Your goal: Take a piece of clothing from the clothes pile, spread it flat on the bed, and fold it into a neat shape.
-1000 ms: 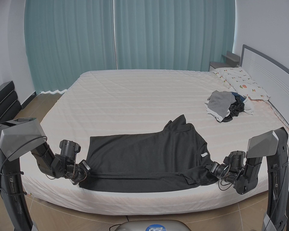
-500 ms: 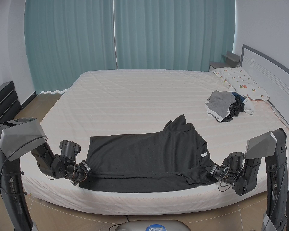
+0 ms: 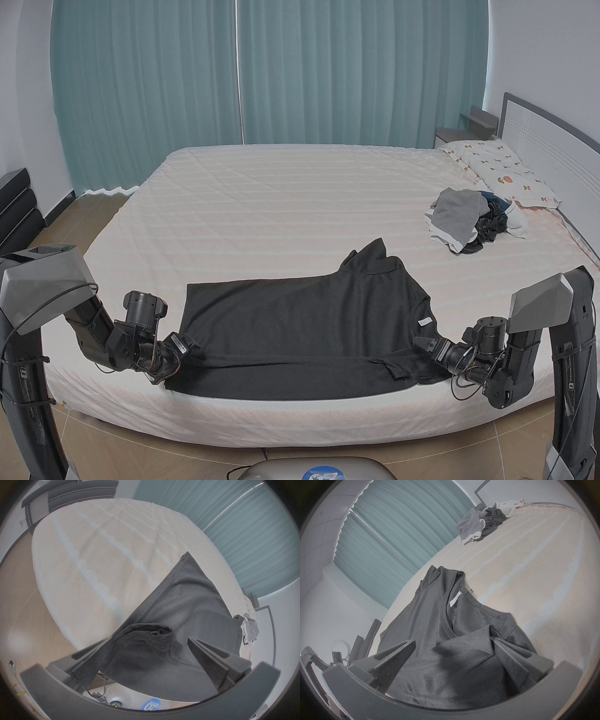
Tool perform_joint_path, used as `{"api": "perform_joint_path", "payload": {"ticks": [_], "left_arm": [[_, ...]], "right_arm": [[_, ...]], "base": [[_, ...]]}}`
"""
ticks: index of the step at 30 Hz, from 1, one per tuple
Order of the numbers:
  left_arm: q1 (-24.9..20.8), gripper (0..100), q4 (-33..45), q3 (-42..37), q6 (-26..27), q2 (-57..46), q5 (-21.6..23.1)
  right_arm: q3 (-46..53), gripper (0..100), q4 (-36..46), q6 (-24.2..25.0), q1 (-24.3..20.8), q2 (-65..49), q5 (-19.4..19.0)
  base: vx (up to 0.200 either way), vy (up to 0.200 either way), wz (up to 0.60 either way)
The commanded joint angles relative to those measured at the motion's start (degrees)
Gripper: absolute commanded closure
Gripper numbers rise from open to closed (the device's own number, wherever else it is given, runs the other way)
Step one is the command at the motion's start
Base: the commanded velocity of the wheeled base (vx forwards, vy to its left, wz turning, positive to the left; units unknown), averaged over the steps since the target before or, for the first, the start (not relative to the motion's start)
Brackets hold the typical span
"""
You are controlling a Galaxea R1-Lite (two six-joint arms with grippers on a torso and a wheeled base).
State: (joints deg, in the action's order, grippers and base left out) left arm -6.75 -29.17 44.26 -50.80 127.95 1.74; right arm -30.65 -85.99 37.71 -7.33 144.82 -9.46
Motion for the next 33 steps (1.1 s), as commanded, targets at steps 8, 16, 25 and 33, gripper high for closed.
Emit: {"api": "perform_joint_path", "payload": {"ticks": [8, 16, 25, 33], "left_arm": [[3.15, 0, -0.53, -2.34, -0.53, -4.82, 1.51], [5.35, 0, -5.46, -6.65, -0.35, -10.18, 6.34], [5.96, 0, -6.16, -8.14, -1.5, -11.06, 7.22], [5.96, 0, -6.34, -8.05, -3.17, -10.62, 8.1]], "right_arm": [[4.72, 0, -3.39, 2.72, 5.57, -7.45, -0.12], [9.38, 0, -3.22, 8.52, 6.36, -13.16, -1.09], [13.24, 0, -2.86, 9.14, -0.58, -12.9, -2.05], [14.91, 0, -0.76, 8.96, -3.66, -13.25, -1.97]], "base": [[0.0, 0.0, 0.0], [0.0, 0.0, 0.0], [0.022, 0.0, 0.0], [0.2, 0.0, 0.0]]}}
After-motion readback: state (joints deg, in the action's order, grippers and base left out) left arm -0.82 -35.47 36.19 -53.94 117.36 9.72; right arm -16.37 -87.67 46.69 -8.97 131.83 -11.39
